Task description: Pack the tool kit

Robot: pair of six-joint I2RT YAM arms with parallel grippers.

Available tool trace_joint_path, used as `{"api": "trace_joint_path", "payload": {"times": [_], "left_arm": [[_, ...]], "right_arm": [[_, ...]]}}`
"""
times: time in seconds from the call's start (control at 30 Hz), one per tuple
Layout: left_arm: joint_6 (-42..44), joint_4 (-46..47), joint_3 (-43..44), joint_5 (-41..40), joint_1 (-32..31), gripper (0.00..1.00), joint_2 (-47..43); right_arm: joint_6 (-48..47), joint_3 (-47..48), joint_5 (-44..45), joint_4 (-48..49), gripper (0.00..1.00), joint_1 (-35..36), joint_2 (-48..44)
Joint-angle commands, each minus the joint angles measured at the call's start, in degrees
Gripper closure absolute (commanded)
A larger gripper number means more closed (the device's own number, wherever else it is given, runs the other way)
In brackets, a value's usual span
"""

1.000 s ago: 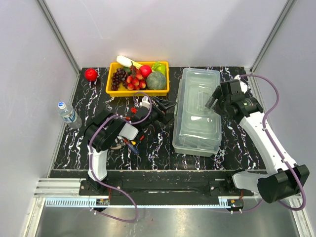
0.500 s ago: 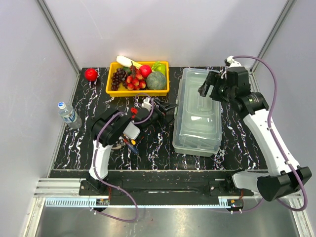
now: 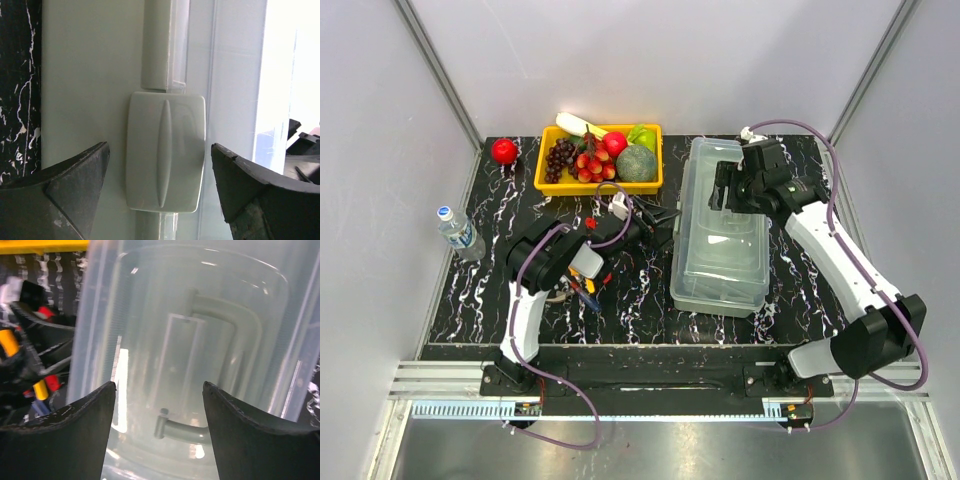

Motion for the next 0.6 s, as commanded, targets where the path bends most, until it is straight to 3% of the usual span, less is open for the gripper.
{"api": "trace_joint_path", "payload": {"times": [0.0, 0.2, 0.57], "left_arm": [[2.01, 12.98, 2.93, 5.08, -1.00, 0.15, 0.04], [0.96, 14.22, 3.63, 6.58, -0.91, 0.19, 0.92], [1.56, 14.92, 4.95, 9.65, -0.65, 0.48, 0.75]], "right_arm": [[-2.04, -0.17, 9.96, -1.69, 0.24, 0.67, 1.29], [-0.56, -3.51, 8.30, -1.60, 0.24, 0.76, 2.70], [1.21, -6.94, 9.18, -1.69, 0.27, 2.43, 4.28]]}}
